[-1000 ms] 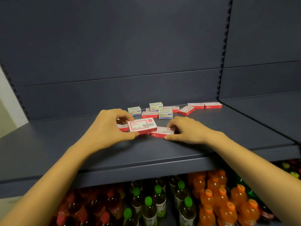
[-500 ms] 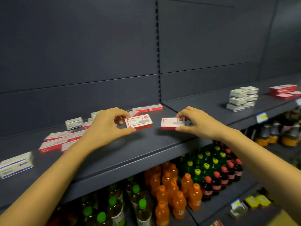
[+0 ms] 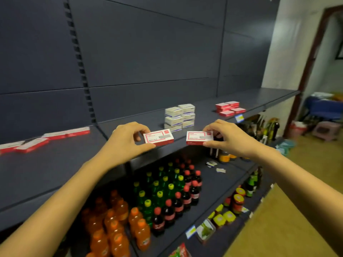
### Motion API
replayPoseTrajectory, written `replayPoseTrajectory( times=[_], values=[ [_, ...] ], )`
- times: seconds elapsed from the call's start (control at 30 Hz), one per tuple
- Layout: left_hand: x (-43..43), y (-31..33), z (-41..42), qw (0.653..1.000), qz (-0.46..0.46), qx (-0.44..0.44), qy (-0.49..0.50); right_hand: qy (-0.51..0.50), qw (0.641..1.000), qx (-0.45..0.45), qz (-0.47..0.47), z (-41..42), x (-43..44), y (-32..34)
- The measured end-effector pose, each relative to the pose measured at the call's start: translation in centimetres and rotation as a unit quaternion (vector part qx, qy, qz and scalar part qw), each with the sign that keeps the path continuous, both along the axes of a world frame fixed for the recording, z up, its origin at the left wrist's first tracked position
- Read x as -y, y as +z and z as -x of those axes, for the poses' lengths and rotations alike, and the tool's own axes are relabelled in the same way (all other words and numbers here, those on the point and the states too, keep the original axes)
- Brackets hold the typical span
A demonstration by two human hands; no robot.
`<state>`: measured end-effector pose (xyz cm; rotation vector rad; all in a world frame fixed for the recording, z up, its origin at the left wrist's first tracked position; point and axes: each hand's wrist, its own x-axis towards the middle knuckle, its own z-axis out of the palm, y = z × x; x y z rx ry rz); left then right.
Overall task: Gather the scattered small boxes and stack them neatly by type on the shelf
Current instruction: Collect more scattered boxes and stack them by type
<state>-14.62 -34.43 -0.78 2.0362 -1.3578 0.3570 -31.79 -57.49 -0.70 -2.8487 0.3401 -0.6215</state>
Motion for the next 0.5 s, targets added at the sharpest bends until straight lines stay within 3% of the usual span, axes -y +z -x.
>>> replayPoseTrajectory(
  times=[0.5],
  values=[
    [22.8,-0.9,4.9,0.999,-0.026,0.03,-0.023,-0.084,0.996,0.021,-0.009,8.4,19.5,-0.6]
  ],
)
